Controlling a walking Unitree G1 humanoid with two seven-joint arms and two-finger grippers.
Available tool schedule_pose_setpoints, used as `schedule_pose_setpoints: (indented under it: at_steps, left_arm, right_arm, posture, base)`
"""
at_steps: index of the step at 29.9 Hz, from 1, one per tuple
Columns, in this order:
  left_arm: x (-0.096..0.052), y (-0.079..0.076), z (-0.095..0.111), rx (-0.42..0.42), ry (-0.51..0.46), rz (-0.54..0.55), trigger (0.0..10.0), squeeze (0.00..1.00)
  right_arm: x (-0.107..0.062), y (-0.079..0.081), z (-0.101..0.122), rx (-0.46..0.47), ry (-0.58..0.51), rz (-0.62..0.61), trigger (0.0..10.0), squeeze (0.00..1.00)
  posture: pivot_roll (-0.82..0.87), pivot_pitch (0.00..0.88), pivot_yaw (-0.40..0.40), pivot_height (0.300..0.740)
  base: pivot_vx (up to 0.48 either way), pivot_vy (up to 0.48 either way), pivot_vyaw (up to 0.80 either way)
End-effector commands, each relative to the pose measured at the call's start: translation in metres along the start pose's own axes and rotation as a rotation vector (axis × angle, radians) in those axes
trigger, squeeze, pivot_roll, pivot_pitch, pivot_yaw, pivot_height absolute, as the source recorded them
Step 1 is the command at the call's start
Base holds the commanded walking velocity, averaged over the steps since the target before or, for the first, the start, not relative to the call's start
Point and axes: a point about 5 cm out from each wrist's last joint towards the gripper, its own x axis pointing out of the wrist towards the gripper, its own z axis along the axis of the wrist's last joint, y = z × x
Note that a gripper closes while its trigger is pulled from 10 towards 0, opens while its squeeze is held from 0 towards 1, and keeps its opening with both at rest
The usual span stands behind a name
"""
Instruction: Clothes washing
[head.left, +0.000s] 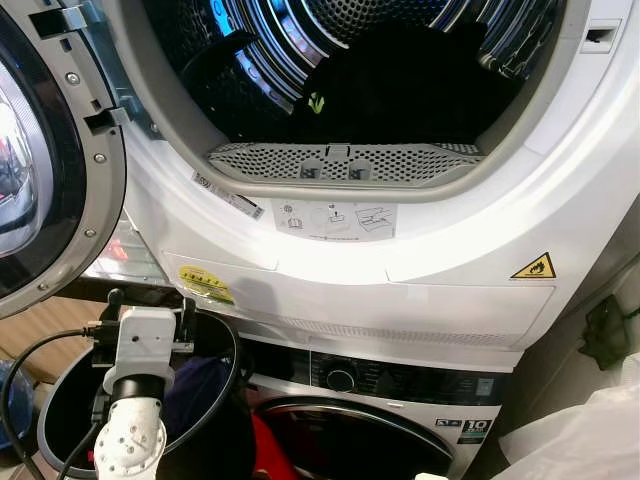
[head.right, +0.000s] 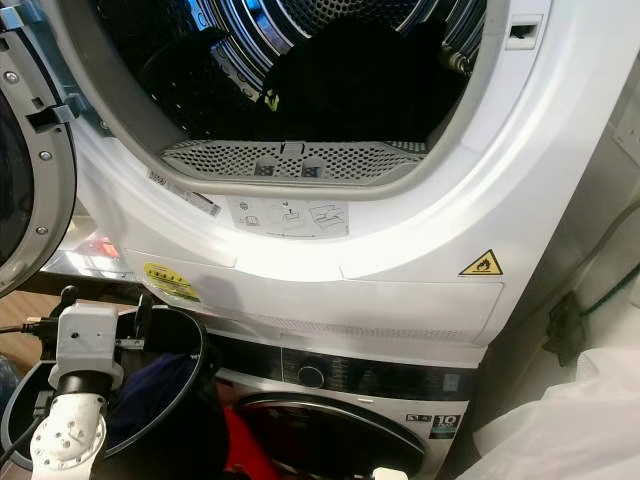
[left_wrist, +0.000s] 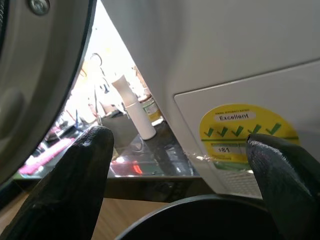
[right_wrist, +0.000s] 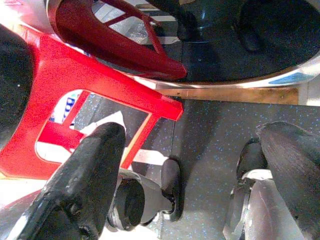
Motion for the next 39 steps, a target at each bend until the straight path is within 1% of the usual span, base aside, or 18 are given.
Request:
schedule_pose_setpoints:
  at_steps: [1, 3, 6, 8, 11, 13, 15, 18, 23, 25, 32, 39]
  left_arm:
    - [0.004, 0.004, -0.003, 0.004, 0.015, 0.017, 10.0, 0.0]
    - [0.005, 0.002, -0.001, 0.001, 0.009, 0.014, 10.0, 0.0]
    - [0.002, -0.003, 0.0, 0.009, -0.007, 0.01, 10.0, 0.0]
    - [-0.004, -0.004, -0.007, -0.014, 0.029, 0.027, 10.0, 0.0]
    - [-0.008, -0.002, -0.011, -0.017, 0.045, 0.037, 10.0, 0.0]
    - [-0.01, 0.002, -0.015, -0.017, 0.065, 0.055, 10.0, 0.0]
    - [-0.01, 0.007, -0.019, -0.018, 0.086, 0.069, 10.0, 0.0]
    - [-0.007, 0.013, -0.022, -0.014, 0.089, 0.076, 10.0, 0.0]
    - [-0.002, 0.018, -0.026, -0.021, 0.109, 0.095, 10.0, 0.0]
    - [-0.002, 0.02, -0.03, -0.031, 0.13, 0.105, 10.0, 0.0]
    - [-0.003, 0.017, -0.031, -0.04, 0.14, 0.097, 10.0, 0.0]
    - [-0.003, 0.017, -0.031, -0.036, 0.141, 0.082, 10.0, 0.0]
  right_arm:
    - [0.002, 0.006, 0.003, -0.026, -0.002, 0.017, 10.0, 0.0]
    - [0.002, 0.006, 0.005, -0.035, -0.004, 0.02, 10.0, 0.0]
    - [0.002, 0.003, 0.007, -0.05, -0.007, 0.018, 10.0, 0.0]
    - [0.002, -0.001, 0.009, -0.061, -0.008, 0.012, 10.0, 0.0]
    - [0.001, -0.004, 0.01, -0.066, -0.01, 0.007, 10.0, 0.0]
    - [0.001, -0.006, 0.01, -0.068, -0.013, 0.0, 10.0, 0.0]
    - [0.001, -0.006, 0.011, -0.067, -0.016, -0.003, 10.0, 0.0]
    - [0.001, -0.007, 0.014, -0.036, -0.035, -0.019, 10.0, 0.0]
    - [0.003, -0.004, 0.017, -0.035, -0.052, -0.013, 10.0, 0.0]
    - [0.002, -0.005, 0.019, -0.02, -0.06, -0.026, 10.0, 0.0]
    - [0.002, -0.008, 0.017, -0.001, -0.059, -0.042, 10.0, 0.0]
    - [0.001, -0.006, 0.013, 0.013, -0.053, -0.04, 10.0, 0.0]
  posture:
    - [0.11, 0.0, 0.075, 0.74]
    - [0.11, 0.0, 0.072, 0.74]
    - [0.11, 0.0, 0.049, 0.74]
    - [0.08, 0.011, 0.039, 0.74]
    - [0.08, 0.017, 0.038, 0.74]
    - [0.05, 0.036, 0.054, 0.74]
    - [0.04, 0.038, 0.064, 0.74]
    - [-0.01, 0.034, 0.082, 0.74]
    - [-0.05, 0.034, 0.099, 0.74]
    - [-0.07, 0.028, 0.111, 0.74]
    - [-0.07, 0.03, 0.121, 0.74]
    - [-0.08, 0.031, 0.131, 0.74]
  base:
    - [0.0, 0.0, 0.0]
    - [0.0, 0.0, 0.0]
    - [0.0, 0.0, 0.0]
    - [0.0, 0.0, 0.0]
    - [0.0, 0.0, 0.0]
    - [0.0, 0.0, 0.0]
    - [0.0, 0.0, 0.0]
    - [0.0, 0.0, 0.0]
    - [0.0, 0.0, 0.0]
    - [0.0, 0.0, 0.0]
    - [0.0, 0.0, 0.0]
    - [0.0, 0.0, 0.0]
